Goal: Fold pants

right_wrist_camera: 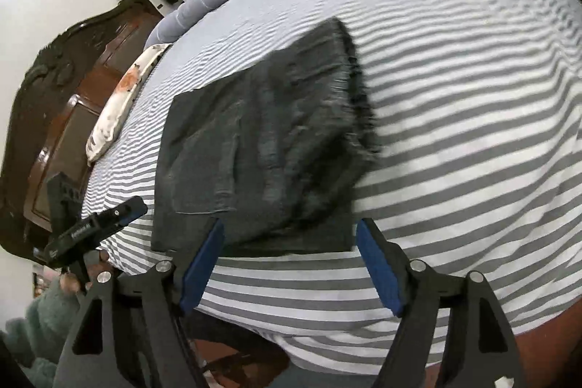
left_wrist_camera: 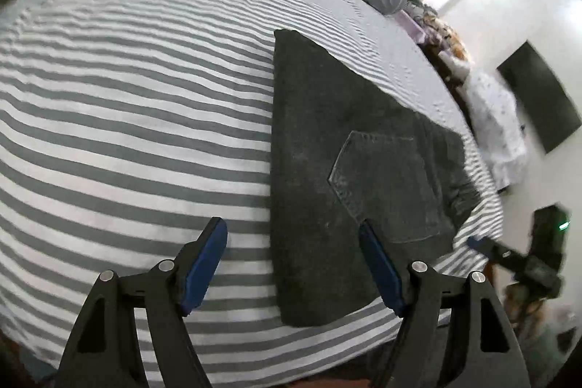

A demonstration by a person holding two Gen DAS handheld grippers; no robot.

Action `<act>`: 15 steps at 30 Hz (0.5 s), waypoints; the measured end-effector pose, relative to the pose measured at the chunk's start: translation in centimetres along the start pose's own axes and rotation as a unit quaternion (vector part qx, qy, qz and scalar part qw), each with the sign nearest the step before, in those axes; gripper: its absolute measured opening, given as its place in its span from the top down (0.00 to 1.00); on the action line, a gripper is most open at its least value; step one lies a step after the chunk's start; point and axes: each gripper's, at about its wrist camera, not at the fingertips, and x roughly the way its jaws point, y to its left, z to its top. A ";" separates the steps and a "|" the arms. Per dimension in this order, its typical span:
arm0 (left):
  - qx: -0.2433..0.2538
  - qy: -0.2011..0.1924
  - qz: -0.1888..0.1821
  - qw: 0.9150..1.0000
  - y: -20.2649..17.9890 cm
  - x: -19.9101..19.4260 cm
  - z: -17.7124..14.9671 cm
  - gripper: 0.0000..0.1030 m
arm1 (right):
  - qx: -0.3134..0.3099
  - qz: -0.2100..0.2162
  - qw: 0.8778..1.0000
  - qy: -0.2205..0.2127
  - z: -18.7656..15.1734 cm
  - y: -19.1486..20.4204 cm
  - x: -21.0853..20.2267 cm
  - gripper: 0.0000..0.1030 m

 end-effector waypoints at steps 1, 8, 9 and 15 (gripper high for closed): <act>-0.006 0.007 -0.011 1.000 0.2 0.3 0.3 0.27 | 0.006 0.007 1.000 0.002 0.1 -0.6 0.0 0.29; -0.002 0.018 -0.014 1.000 -0.3 1.9 0.8 0.27 | 0.021 0.070 0.997 0.014 1.9 -2.4 2.2 0.29; 0.000 0.017 -0.016 1.000 -0.4 2.1 0.9 0.27 | 0.023 0.074 0.997 0.016 2.2 -2.7 2.7 0.29; -0.005 0.006 -0.027 1.000 0.1 2.6 1.2 0.27 | 0.030 0.116 0.993 0.017 2.3 -4.3 3.9 0.27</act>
